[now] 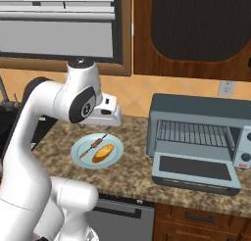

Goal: Pick up the kebab skewer and baguette bread, and place them inside the toaster oven. Close the toaster oven door and start by setting the timer.

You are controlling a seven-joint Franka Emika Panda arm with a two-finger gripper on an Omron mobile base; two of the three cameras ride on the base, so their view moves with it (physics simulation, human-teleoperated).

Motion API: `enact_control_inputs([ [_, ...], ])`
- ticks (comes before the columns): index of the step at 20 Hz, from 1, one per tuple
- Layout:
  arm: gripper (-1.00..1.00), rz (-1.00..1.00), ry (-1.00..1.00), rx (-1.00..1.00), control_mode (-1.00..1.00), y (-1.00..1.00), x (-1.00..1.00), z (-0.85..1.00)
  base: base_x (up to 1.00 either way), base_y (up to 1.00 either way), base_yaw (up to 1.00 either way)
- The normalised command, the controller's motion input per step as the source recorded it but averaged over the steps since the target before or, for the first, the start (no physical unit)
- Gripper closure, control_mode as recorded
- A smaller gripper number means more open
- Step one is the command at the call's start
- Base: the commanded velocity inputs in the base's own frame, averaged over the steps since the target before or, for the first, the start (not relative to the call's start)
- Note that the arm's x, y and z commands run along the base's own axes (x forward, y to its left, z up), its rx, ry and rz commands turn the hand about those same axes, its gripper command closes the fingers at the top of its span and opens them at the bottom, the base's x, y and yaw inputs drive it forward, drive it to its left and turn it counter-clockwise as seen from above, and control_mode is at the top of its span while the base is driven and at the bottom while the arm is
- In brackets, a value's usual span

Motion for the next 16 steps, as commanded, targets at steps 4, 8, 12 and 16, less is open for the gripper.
enact_control_inputs([
  [4,-1.00,0.00,-0.09,0.00,-1.00,-0.89,-0.39,0.00,0.00,0.00,0.00],
  [8,-1.00,0.01,-0.16,0.00,-1.00,-0.85,-0.24,0.00,0.00,0.00,0.00],
  [12,-1.00,0.00,-0.13,0.00,-1.00,-0.79,-0.04,0.00,0.00,0.00,0.00],
  [16,-1.00,0.00,-0.10,0.00,-1.00,-0.86,-0.01,0.00,0.00,0.00,0.00],
])
